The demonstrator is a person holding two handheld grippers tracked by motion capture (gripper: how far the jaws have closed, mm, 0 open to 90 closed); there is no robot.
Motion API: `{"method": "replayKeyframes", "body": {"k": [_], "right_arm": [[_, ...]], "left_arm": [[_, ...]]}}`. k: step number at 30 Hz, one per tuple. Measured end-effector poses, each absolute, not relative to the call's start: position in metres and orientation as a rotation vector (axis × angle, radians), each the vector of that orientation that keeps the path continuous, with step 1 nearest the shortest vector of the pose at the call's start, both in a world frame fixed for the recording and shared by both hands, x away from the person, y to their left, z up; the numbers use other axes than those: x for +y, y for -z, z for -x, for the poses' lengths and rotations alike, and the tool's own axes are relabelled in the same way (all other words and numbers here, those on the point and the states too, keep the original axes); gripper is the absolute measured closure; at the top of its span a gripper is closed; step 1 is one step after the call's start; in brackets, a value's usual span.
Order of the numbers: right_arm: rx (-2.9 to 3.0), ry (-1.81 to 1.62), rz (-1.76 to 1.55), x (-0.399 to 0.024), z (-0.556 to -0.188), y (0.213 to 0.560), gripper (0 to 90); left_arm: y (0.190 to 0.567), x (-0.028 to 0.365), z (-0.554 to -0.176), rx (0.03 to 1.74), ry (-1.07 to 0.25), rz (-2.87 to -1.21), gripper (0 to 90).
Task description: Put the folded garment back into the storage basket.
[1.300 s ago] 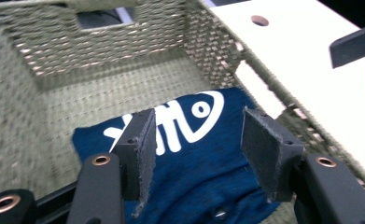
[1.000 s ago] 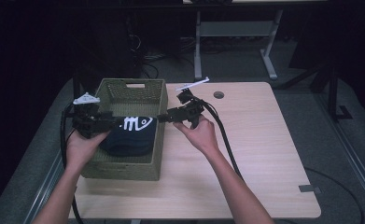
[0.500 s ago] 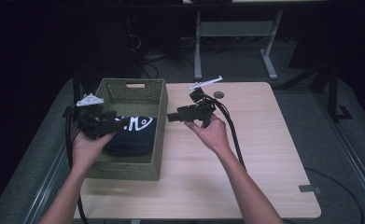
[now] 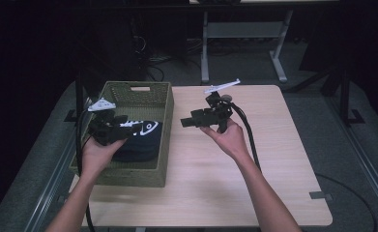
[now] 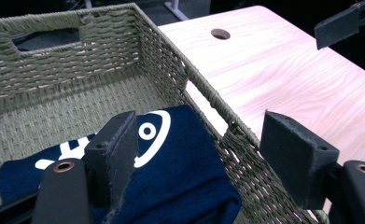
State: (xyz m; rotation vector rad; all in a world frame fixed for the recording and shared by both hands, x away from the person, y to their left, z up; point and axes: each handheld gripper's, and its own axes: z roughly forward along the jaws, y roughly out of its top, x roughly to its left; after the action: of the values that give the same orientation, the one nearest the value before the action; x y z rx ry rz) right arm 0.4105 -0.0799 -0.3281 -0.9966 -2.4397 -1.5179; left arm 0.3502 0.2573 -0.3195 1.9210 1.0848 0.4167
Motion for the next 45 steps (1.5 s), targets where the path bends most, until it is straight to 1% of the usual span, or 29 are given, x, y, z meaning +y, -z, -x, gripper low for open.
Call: {"method": "replayKeyframes", "body": {"k": [6,7,23,45], "right_arm": [[-2.433,1.505,1.014,-0.092,-0.41,0.333,29.1],[-2.438,1.49,1.007,-0.094,-0.41,0.335,27.8],[-2.473,1.504,0.971,-0.117,-0.406,0.338,27.3],[-2.412,1.524,1.034,-0.153,-0.401,0.343,25.9]], "left_arm": [[0.318,0.251,-0.348,1.062,-0.416,-1.911,26.0],[0.318,0.25,-0.348,1.059,-0.414,-1.916,25.5],[0.319,0.235,-0.348,1.028,-0.4,-1.917,24.1],[0.322,0.214,-0.351,1.005,-0.367,-1.93,22.6]]}}
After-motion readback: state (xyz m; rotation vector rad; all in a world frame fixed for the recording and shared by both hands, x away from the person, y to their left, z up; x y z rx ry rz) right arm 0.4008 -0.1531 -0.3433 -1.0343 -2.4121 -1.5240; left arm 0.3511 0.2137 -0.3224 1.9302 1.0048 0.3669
